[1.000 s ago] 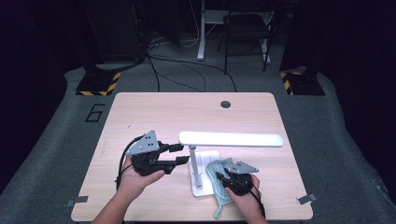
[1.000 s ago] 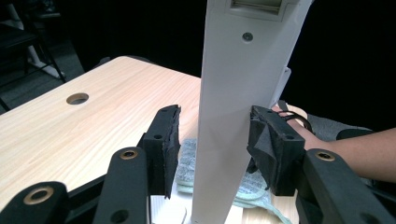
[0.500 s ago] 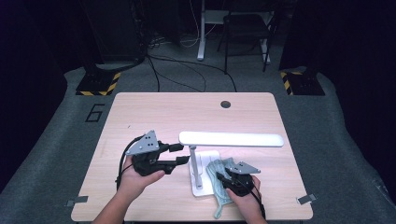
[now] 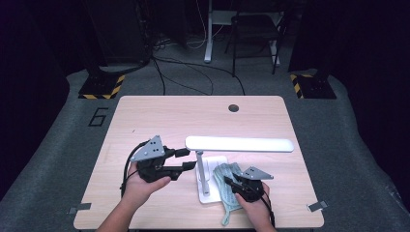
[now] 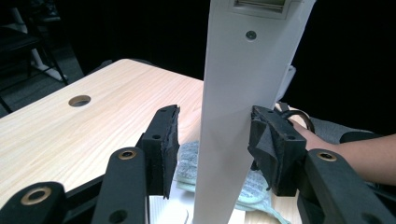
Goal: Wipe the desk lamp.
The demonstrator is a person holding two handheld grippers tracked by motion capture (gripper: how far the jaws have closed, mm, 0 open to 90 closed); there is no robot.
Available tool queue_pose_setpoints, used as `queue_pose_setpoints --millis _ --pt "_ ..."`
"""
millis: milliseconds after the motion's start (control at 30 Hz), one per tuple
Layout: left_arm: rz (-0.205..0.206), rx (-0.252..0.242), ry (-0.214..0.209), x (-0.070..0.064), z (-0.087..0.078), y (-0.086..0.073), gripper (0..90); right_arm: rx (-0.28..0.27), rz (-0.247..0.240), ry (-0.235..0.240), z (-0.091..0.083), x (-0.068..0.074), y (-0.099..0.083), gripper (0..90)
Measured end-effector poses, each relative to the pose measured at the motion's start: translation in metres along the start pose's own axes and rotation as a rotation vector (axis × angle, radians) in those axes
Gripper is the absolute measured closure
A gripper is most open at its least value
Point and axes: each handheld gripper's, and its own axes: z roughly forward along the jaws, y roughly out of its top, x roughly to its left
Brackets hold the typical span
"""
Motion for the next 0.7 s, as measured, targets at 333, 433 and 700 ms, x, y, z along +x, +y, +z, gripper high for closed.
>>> queue_pose_setpoints --millis 333,433,700 --pt "-0.003 0.004 -0.001 0.0 0.001 -0.001 52.2 -0.105 0.077 0.11 -0.002 0.025 -0.001 72.7" --pt "-0.003 0.004 0.001 0.0 0.002 -0.002 52.2 -0.079 0.072 0.094 0.004 0.03 -0.004 72.8" --pt "-0.002 0.0 -0.001 0.0 0.003 -0.002 52.3 -0.067 0.126 0.102 0.009 0.034 -0.009 73.5"
